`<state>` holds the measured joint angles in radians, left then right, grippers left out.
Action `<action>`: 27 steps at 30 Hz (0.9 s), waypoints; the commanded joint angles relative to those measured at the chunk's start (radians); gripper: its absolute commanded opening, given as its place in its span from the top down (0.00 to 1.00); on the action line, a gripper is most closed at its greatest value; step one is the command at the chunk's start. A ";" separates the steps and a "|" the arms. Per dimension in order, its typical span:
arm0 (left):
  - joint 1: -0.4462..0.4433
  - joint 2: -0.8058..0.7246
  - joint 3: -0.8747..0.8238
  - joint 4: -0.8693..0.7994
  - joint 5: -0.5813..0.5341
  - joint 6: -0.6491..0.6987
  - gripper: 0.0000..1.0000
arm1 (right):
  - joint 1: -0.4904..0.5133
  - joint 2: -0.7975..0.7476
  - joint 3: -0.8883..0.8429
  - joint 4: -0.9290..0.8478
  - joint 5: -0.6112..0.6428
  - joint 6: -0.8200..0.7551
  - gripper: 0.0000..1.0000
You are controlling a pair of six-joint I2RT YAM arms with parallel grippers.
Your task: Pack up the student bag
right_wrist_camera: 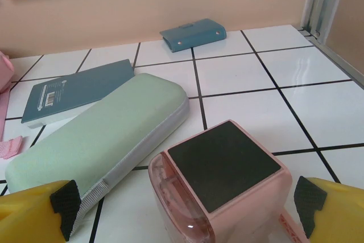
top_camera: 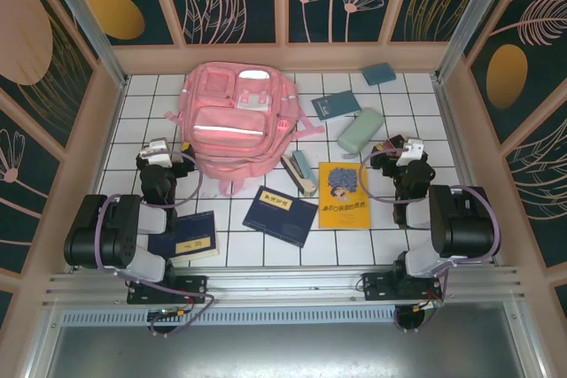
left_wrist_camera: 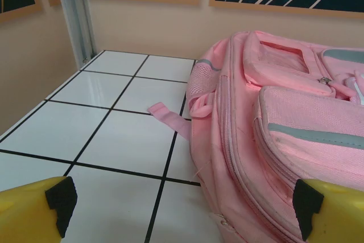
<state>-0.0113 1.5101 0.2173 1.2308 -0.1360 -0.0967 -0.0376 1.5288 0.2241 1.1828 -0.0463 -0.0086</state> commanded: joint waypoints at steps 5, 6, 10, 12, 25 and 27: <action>0.008 0.011 0.015 0.049 -0.005 0.012 0.01 | 0.003 0.013 0.017 0.051 -0.001 0.005 0.01; 0.008 0.010 0.016 0.048 -0.004 0.013 0.01 | 0.003 0.012 0.017 0.051 -0.002 0.006 0.01; 0.008 0.010 0.019 0.043 -0.004 0.012 0.01 | 0.003 0.012 0.017 0.052 0.000 0.005 0.01; 0.008 0.010 0.018 0.042 -0.003 0.012 0.01 | 0.002 0.012 0.017 0.053 -0.001 0.005 0.01; 0.008 -0.004 0.008 0.057 -0.002 0.012 0.01 | -0.009 0.013 0.018 0.049 -0.027 0.015 0.01; 0.008 -0.085 0.017 -0.026 0.006 0.016 0.01 | -0.009 0.009 0.017 0.053 -0.033 0.013 0.01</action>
<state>-0.0113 1.4994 0.2173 1.2213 -0.1352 -0.0967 -0.0402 1.5291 0.2241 1.1862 -0.0544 -0.0086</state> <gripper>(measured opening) 0.988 0.989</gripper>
